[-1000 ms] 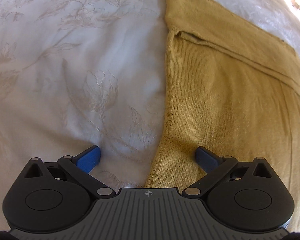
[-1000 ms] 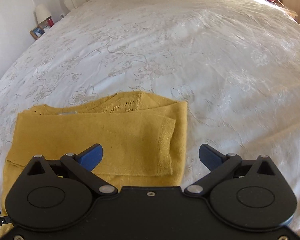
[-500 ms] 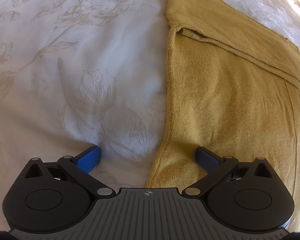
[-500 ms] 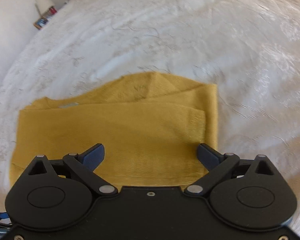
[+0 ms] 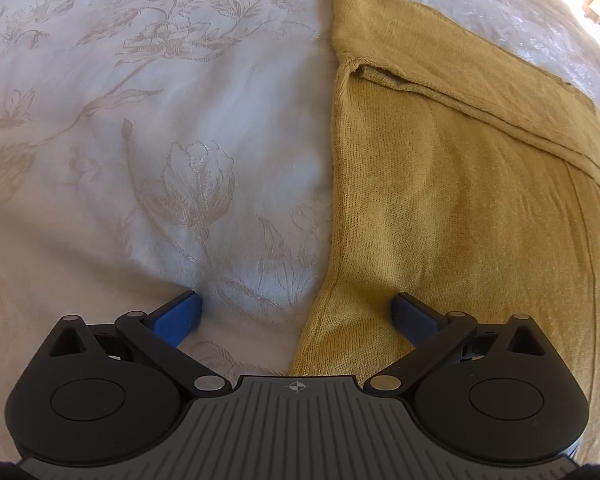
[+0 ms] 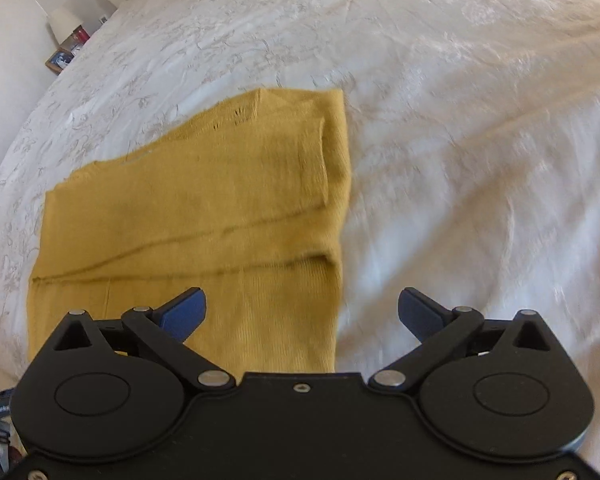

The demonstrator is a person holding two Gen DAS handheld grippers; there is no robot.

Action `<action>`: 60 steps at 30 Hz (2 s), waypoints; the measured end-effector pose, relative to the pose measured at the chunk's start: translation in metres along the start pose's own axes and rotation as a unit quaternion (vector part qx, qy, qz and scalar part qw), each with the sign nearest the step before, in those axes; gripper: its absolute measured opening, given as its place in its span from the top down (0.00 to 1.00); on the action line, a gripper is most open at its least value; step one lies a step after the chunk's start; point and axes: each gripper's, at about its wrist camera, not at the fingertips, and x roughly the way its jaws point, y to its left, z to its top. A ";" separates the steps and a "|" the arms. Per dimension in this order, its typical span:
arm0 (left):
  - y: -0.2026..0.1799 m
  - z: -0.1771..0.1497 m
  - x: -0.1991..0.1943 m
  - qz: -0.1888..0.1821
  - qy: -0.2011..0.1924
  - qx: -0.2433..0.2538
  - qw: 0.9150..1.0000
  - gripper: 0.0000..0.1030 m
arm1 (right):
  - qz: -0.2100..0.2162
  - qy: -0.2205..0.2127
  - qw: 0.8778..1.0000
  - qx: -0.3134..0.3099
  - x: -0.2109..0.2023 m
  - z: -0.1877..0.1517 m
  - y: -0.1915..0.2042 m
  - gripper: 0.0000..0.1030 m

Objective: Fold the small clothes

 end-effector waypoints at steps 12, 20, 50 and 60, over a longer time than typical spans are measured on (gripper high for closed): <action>0.000 -0.001 -0.015 0.002 0.022 0.006 1.000 0.01 | -0.007 0.056 0.998 -0.011 -0.034 -0.101 -0.005 0.01; 0.005 -0.065 -0.049 0.009 0.024 0.010 1.000 0.00 | 0.004 0.074 0.997 -0.024 -0.038 -0.141 -0.007 0.00; 0.023 -0.134 -0.070 -0.025 -0.010 0.044 0.999 0.00 | -0.037 0.055 0.997 -0.042 -0.053 -0.196 0.005 0.00; 0.025 -0.144 -0.077 -0.036 -0.026 0.060 0.997 0.00 | -0.049 0.088 0.995 -0.026 -0.044 -0.188 0.008 0.00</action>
